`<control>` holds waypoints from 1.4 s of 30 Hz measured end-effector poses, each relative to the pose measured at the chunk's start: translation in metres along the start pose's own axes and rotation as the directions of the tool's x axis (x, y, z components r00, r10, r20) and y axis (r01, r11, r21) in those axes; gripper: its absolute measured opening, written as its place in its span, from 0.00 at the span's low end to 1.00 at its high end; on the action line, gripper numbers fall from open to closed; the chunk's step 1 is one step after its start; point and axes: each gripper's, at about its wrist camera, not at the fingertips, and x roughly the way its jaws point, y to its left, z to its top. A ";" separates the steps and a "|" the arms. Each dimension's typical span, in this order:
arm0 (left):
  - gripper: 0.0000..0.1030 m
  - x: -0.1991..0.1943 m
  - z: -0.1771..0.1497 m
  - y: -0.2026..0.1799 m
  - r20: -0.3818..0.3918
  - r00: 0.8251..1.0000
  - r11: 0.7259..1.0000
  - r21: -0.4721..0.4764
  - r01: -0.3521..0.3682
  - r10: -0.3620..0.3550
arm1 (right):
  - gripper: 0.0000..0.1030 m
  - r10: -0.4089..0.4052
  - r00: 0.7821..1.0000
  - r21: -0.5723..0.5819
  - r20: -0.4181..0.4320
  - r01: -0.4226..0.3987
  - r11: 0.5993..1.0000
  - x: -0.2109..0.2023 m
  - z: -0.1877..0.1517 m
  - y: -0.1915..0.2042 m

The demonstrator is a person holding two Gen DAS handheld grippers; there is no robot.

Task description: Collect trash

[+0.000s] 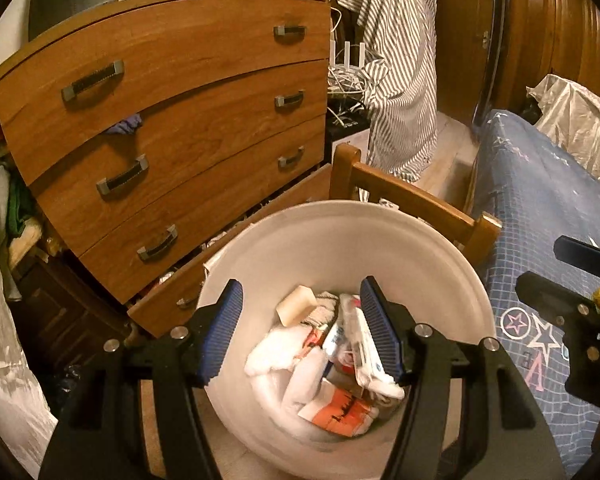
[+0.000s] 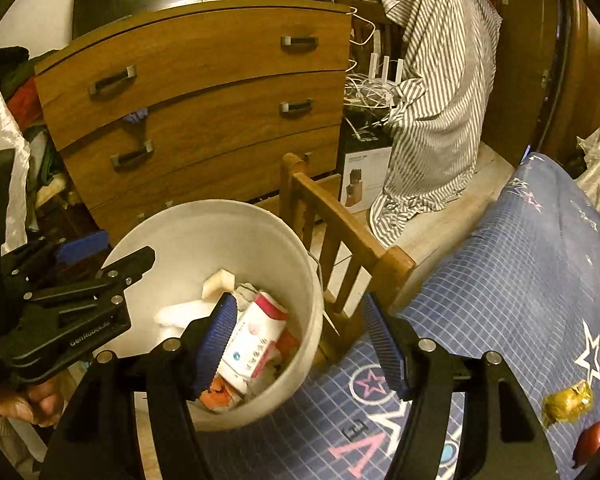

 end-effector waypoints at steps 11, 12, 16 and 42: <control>0.69 -0.005 -0.012 -0.020 -0.070 0.997 1.000 0.017 -0.012 0.013 | 0.74 -0.053 0.998 0.075 -0.044 0.056 0.996 -0.021 -0.025 -0.030; 0.70 -0.005 -0.012 -0.021 -0.075 0.997 1.000 0.019 -0.012 0.013 | 0.74 -0.053 0.998 0.078 -0.045 0.056 0.995 -0.022 -0.026 -0.032; 0.73 -0.005 -0.015 -0.025 -0.101 0.995 1.000 0.019 -0.010 0.012 | 0.76 -0.051 0.997 0.091 -0.049 0.055 0.994 -0.023 -0.032 -0.037; 0.76 -0.033 -0.041 -0.037 -0.060 0.998 0.999 0.038 -0.029 0.031 | 0.83 -0.027 0.999 0.121 -0.030 0.031 0.992 -0.046 -0.066 -0.025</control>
